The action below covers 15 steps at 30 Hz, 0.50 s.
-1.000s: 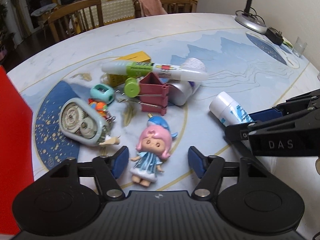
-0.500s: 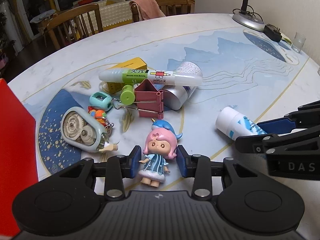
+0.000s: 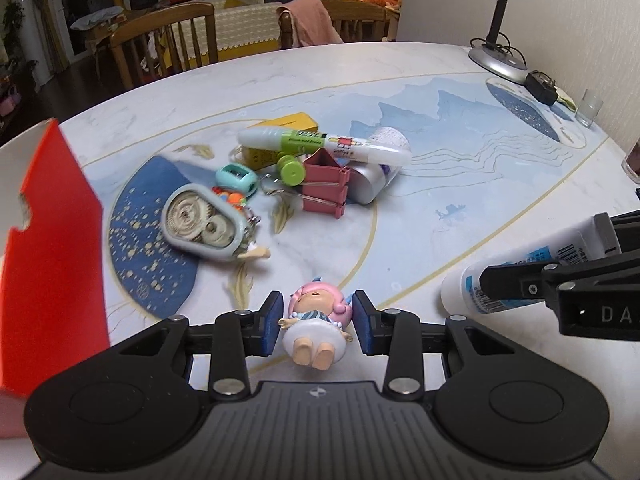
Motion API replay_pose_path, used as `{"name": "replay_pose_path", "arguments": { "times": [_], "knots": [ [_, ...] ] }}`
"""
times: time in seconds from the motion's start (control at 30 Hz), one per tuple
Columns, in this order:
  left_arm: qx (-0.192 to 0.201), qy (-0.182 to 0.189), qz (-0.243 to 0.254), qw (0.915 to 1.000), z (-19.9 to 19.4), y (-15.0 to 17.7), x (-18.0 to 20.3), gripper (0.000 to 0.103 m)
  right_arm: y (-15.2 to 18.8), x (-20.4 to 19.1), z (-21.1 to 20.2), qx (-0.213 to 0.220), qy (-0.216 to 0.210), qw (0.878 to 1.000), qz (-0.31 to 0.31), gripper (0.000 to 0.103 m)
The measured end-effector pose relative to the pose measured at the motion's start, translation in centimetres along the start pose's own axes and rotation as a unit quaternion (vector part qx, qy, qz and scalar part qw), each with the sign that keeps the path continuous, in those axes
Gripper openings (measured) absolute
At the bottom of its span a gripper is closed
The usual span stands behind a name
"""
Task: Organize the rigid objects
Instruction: 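Grasp the white-blue lotion tube with the right tool while the left tool grasps the pink-haired doll, then carry the lotion tube and doll into the red box with both tools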
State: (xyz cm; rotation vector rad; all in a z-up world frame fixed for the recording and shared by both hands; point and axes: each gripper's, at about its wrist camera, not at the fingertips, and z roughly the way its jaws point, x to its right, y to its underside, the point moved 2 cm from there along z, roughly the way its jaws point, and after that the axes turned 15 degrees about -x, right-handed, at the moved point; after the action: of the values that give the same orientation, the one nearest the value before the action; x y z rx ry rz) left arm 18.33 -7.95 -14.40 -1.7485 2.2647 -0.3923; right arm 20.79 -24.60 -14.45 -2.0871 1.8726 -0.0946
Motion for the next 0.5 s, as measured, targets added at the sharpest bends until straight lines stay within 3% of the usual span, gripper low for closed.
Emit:
{"name": "replay_pose_path", "arguments": {
  "times": [0.5],
  "knots": [
    [0.031,0.016,-0.030,0.9990,-5.8,1.2,-3.5,0.036,-0.2,-4.2,-3.5,0.033,-0.016,0.999,-0.029,0.030]
  ]
}}
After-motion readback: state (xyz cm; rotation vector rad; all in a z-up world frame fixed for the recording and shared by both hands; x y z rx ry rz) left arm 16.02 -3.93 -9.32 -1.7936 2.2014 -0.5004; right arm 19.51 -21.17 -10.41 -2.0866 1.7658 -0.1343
